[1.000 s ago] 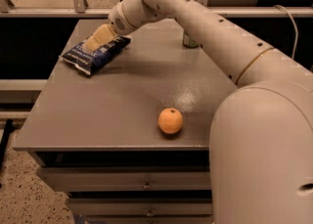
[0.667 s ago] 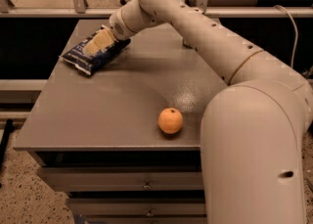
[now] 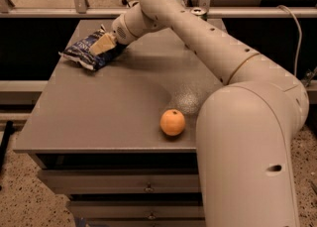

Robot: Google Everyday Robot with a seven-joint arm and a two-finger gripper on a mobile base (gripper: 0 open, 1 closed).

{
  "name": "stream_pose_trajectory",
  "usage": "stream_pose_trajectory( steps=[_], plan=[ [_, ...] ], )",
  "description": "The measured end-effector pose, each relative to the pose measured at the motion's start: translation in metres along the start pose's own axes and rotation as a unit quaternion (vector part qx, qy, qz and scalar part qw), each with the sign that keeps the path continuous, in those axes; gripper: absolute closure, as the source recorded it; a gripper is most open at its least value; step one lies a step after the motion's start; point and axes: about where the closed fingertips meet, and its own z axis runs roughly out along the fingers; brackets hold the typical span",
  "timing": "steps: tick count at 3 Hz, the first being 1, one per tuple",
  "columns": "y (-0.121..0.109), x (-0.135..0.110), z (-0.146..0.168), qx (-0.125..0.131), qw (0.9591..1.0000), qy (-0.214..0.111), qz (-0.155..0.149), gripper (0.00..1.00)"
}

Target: Move blue chip bag near orange

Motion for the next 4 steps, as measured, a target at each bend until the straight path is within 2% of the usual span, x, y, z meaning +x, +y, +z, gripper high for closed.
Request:
stream_pose_trajectory(
  steps=[1,2,3,4],
  plan=[
    [-0.003,0.0,-0.02,0.012,0.9999,-0.006,-0.002,0.71],
    [0.0,-0.002,-0.051,0.026,0.9995,-0.013,-0.012,0.94],
    [0.017,0.001,-0.105,0.04,0.9988,-0.014,-0.024,1.0],
    [0.039,0.025,-0.162,0.064,0.9978,0.006,-0.015,1.0]
  ],
)
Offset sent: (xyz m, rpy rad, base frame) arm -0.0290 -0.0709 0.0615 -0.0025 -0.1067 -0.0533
